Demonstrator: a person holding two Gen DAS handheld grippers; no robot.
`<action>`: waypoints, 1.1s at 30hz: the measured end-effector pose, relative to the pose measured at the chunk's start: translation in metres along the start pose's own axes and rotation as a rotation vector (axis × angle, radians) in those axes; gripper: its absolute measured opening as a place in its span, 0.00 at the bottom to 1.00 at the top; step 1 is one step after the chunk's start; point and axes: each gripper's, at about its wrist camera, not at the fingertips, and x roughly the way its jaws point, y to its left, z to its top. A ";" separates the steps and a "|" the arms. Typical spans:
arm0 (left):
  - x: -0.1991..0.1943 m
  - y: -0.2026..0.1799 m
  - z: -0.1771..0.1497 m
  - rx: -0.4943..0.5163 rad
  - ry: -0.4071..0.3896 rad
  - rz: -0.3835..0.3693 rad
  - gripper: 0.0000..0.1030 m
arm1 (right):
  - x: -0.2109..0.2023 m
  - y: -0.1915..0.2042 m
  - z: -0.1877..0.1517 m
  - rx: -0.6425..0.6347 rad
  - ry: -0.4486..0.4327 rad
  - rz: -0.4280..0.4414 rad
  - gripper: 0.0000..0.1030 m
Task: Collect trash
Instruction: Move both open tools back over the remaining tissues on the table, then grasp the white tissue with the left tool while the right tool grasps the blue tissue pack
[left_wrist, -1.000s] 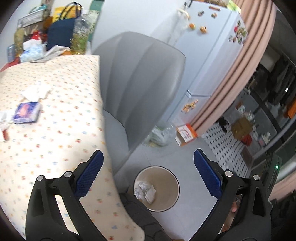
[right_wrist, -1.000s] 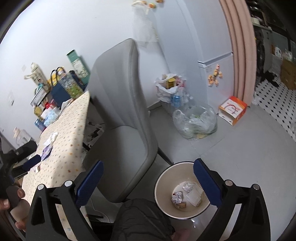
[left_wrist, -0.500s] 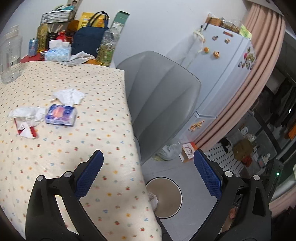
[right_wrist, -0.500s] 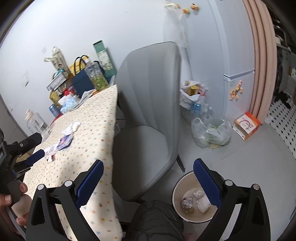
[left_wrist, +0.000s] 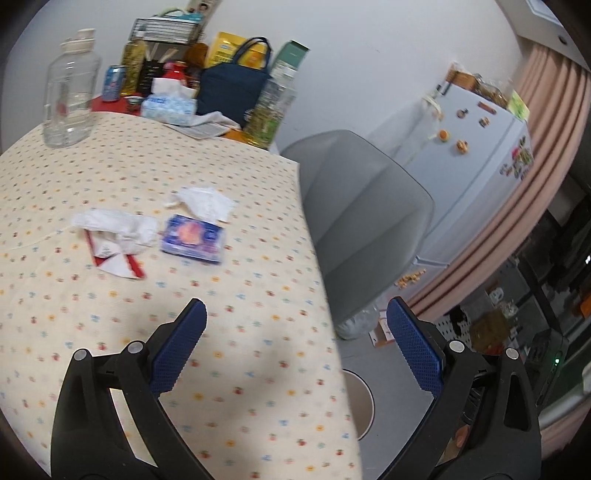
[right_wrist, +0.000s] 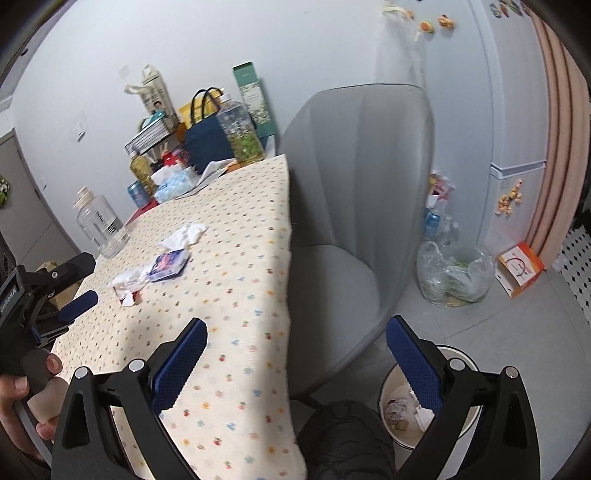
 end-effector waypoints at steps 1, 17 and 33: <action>-0.003 0.007 0.002 -0.009 -0.007 0.009 0.94 | 0.004 0.006 0.001 -0.006 0.005 0.008 0.93; -0.038 0.099 0.045 -0.054 -0.047 0.121 0.94 | 0.050 0.086 0.019 -0.068 0.034 0.146 0.93; 0.007 0.159 0.100 0.036 0.090 0.185 0.91 | 0.108 0.147 0.036 -0.092 0.113 0.218 0.92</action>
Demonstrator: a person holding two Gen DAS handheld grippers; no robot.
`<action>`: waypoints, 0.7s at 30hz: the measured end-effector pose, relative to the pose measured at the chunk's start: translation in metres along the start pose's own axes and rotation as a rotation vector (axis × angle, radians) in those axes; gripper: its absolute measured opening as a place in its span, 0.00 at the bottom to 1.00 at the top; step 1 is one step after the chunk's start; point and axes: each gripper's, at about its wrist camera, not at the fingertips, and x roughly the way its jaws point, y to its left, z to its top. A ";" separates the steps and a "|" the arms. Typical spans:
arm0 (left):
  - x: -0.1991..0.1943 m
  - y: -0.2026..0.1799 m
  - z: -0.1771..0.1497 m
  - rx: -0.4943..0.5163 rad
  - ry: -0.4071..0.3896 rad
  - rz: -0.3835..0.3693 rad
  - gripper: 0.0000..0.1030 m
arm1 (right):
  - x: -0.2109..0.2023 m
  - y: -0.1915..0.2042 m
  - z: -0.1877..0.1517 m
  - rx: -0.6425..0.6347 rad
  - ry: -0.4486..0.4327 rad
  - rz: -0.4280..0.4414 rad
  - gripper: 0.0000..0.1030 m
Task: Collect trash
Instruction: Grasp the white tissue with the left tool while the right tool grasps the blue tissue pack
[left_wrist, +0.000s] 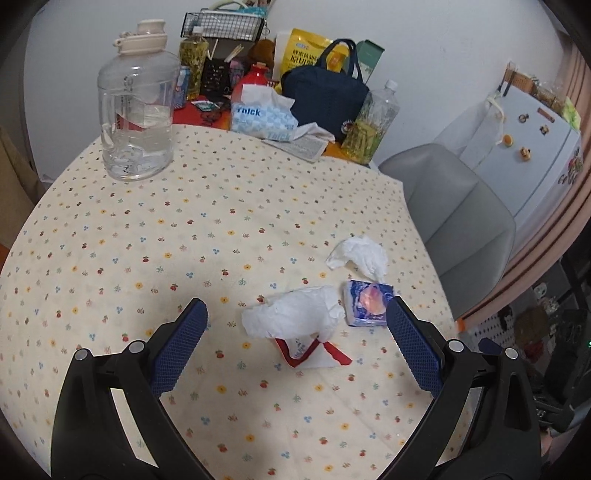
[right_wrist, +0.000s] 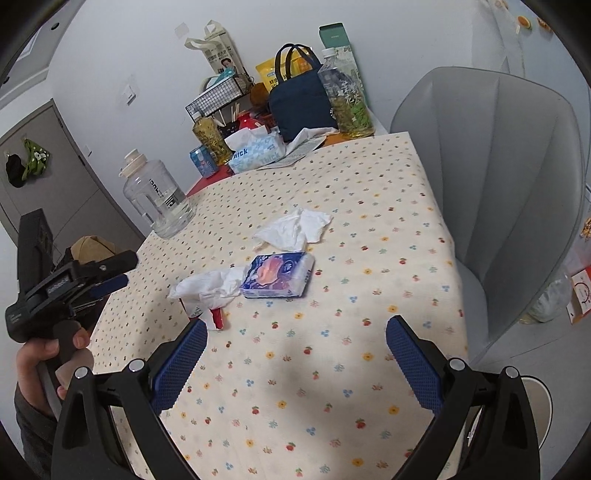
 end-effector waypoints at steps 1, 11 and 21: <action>0.006 -0.001 0.001 0.011 0.014 0.007 0.90 | 0.001 0.000 0.000 0.002 0.002 0.001 0.92; 0.046 -0.030 0.001 0.145 0.103 0.024 0.70 | 0.013 -0.014 -0.004 0.028 0.030 -0.030 0.92; 0.094 -0.049 -0.013 0.308 0.212 0.153 0.27 | 0.013 -0.024 -0.006 0.039 0.037 -0.050 0.92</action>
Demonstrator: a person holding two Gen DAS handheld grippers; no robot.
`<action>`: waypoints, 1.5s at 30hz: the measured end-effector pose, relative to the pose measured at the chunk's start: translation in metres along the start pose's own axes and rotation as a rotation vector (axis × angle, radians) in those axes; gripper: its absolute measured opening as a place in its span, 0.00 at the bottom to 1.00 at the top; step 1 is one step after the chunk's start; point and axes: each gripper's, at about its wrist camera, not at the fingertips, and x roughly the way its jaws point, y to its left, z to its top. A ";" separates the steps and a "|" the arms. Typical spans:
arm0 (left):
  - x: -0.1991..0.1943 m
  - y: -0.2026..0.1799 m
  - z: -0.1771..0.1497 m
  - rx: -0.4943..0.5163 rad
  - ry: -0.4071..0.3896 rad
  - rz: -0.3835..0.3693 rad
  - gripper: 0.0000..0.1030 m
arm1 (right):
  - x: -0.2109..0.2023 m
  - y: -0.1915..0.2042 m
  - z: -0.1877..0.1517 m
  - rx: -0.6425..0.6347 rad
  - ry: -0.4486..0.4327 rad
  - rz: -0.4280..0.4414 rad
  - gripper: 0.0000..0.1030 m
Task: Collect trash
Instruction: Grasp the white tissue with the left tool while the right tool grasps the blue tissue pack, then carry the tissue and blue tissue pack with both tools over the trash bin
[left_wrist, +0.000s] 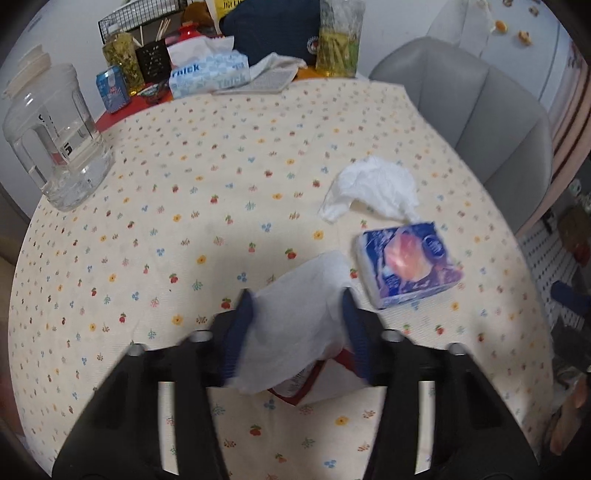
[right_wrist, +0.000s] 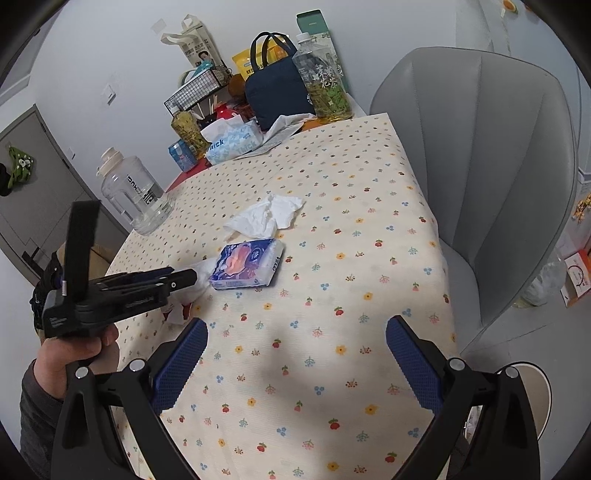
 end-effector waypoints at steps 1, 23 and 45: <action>0.001 0.001 -0.001 -0.002 0.004 0.010 0.23 | 0.001 0.000 0.000 -0.003 0.003 -0.002 0.92; -0.080 0.058 -0.020 -0.205 -0.185 -0.033 0.09 | 0.063 0.013 0.046 0.014 0.193 0.042 0.62; -0.095 0.070 -0.065 -0.336 -0.240 -0.026 0.09 | 0.076 0.015 0.037 0.148 0.210 0.140 0.07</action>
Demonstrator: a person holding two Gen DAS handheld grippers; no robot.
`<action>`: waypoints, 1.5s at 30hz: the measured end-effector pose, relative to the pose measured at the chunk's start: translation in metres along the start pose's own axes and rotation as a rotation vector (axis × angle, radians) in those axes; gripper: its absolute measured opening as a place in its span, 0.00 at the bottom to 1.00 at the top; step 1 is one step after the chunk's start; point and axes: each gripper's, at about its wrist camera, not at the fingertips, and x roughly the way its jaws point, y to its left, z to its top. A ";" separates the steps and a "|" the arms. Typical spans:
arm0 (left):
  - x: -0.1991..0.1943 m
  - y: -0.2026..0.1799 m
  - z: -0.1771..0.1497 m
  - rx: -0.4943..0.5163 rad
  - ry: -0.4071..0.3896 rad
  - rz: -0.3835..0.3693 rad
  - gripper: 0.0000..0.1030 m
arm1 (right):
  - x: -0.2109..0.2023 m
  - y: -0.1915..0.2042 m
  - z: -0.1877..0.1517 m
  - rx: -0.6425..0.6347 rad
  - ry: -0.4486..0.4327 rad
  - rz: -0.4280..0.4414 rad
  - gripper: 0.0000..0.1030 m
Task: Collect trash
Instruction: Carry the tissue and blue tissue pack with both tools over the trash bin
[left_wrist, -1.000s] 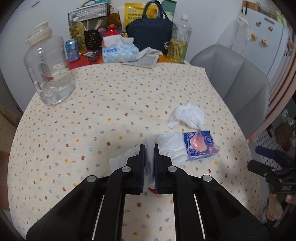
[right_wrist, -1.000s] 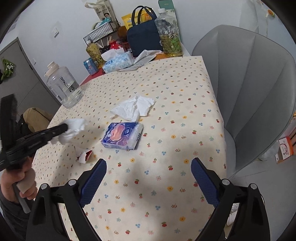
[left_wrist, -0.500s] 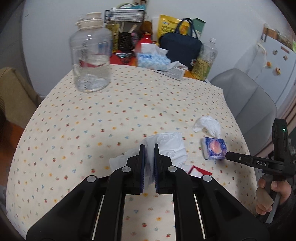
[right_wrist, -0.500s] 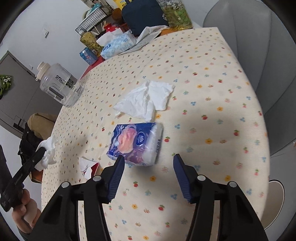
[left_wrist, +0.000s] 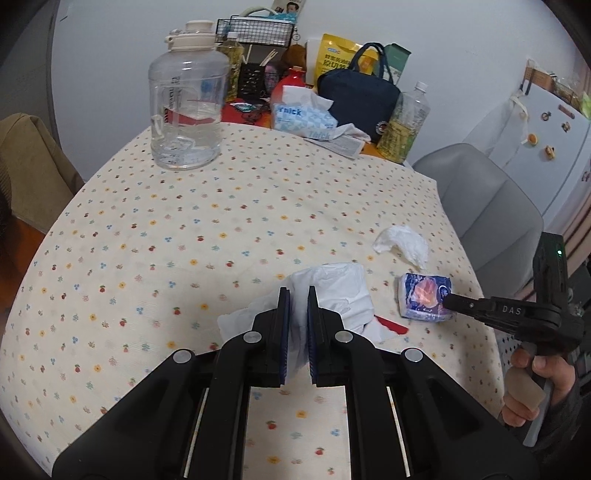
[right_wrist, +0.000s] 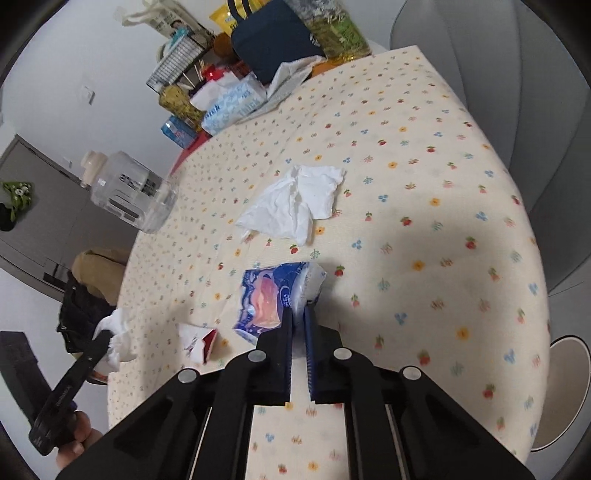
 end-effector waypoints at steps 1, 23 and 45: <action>-0.001 -0.006 -0.001 0.005 -0.004 -0.010 0.09 | -0.006 -0.001 -0.003 0.004 -0.011 0.014 0.07; -0.009 -0.151 -0.034 0.172 0.003 -0.208 0.09 | -0.168 -0.097 -0.080 0.130 -0.305 -0.005 0.07; 0.025 -0.278 -0.070 0.333 0.102 -0.338 0.09 | -0.244 -0.216 -0.125 0.283 -0.389 -0.193 0.07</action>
